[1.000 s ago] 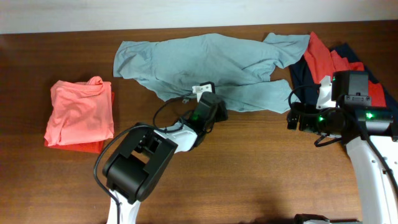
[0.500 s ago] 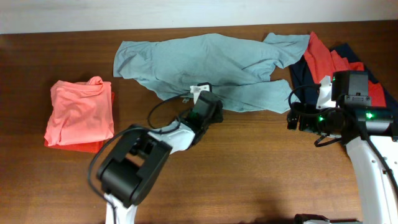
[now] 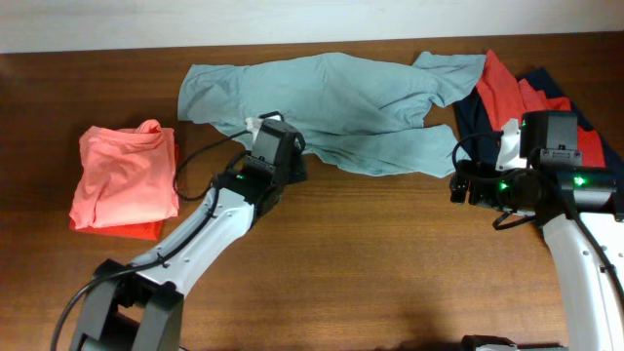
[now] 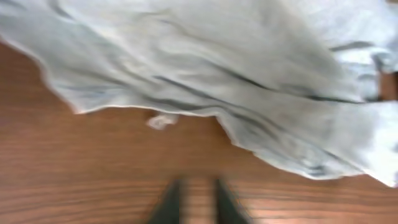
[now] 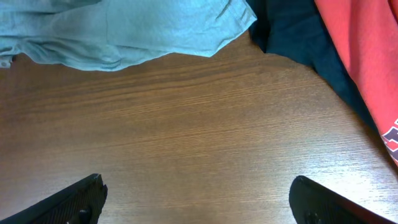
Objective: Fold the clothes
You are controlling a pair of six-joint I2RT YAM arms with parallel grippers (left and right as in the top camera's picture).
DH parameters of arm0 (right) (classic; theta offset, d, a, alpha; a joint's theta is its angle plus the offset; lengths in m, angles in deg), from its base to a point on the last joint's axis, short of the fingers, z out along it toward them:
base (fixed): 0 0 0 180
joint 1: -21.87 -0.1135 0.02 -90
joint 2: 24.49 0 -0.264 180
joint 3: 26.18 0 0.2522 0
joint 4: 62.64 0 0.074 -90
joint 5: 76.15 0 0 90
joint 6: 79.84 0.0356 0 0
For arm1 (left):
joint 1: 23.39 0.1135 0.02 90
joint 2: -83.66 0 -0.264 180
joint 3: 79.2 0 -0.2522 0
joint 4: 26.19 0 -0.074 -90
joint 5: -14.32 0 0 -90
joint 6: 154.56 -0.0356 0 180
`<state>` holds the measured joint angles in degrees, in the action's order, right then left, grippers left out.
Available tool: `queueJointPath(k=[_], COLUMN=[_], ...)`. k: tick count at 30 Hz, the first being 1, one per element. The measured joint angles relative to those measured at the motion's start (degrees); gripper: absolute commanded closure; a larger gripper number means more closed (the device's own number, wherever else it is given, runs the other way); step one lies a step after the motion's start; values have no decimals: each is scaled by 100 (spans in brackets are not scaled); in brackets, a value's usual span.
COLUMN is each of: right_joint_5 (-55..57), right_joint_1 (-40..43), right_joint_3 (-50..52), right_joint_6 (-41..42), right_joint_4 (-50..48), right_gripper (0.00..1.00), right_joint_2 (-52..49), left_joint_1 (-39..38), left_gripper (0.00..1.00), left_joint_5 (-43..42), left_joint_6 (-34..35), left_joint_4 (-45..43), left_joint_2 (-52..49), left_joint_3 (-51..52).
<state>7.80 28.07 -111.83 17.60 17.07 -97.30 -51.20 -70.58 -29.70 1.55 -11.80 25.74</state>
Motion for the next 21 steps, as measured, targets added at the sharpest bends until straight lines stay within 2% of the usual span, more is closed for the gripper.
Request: queueJointPath(k=[4, 8, 12, 21], right_joint_5=[2, 0, 0, 0], right_joint_1=[0, 0, 0, 0], right_joint_3=[0, 0, 0, 0], right_joint_6=[4, 7, 2, 4], right_joint_4=[13, 50, 55, 52], right_gripper=[1, 1, 1, 1], right_joint_2=[0, 0, 0, 0], left_joint_1=[-201, -446, -501, -496], left_gripper=[53, 53, 53, 52], left_joint_5=[-264, -437, -660, -844], left_joint_6=[151, 339, 404, 446], left_joint_4=[-518, -1067, -1021, -927], left_joint_2=[-299, -1045, -1790, -2693], left_joint_3=[0, -13, -251, -1547])
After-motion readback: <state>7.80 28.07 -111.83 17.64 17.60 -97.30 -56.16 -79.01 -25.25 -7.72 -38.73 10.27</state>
